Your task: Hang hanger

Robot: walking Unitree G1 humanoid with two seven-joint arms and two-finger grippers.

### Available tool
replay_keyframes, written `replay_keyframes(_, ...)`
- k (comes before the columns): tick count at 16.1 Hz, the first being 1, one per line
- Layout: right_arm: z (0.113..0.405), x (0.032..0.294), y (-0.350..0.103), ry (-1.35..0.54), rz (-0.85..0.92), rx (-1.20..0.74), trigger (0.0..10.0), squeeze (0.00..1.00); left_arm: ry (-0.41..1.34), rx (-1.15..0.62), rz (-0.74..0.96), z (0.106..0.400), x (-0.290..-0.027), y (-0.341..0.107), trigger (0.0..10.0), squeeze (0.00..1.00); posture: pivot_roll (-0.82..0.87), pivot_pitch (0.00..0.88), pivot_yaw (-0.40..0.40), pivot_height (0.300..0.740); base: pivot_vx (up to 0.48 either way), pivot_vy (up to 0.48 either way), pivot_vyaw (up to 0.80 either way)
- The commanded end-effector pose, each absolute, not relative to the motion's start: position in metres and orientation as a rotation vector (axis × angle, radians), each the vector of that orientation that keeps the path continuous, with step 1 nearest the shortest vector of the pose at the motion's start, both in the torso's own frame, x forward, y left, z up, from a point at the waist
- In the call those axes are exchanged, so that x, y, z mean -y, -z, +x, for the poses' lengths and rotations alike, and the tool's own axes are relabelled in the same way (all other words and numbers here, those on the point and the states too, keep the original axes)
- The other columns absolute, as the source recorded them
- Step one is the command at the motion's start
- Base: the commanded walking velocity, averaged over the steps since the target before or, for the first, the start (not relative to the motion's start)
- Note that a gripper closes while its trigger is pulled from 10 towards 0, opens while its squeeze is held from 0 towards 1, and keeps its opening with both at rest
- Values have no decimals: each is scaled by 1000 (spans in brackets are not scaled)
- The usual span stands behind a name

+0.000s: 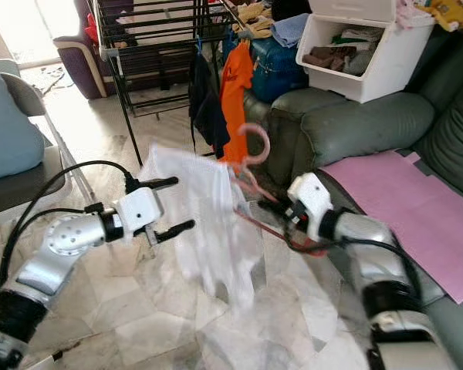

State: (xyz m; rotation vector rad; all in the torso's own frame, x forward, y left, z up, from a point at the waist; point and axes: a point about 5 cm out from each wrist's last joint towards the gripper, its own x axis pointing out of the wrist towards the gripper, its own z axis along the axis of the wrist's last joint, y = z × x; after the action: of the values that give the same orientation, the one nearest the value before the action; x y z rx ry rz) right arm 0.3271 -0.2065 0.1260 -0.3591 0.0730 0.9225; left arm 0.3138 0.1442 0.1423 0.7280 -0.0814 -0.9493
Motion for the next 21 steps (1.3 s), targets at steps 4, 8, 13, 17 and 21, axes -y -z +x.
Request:
replay_keyframes(4,318,208,-144,-1065,-566,0,10000,0,907,57,832,330,-166,-146,10000,1000,-97,0,10,740,0,0,0)
replay_keyframes(8,314,198,-143,-1112,-651,37,10000,0,922,75,832,343,-153,-151,10000,0,-101,0,22,740,0,0,0)
replay_keyframes(13,317,191,-147,-1083,-701,110,10000,0,1036,28,857,348,-141,-144,0,0,-105,0,29,740,0,0,0)
replay_keyframes(17,317,189,-145,-1067,-721,133,10000,0,1056,-11,887,355,-147,-148,0,0,-109,0,35,740,0,0,0)
replay_keyframes(21,315,186,-142,-1067,-728,141,10000,0,1097,-89,910,357,-154,-145,0,0,-106,0,38,740,0,0,0)
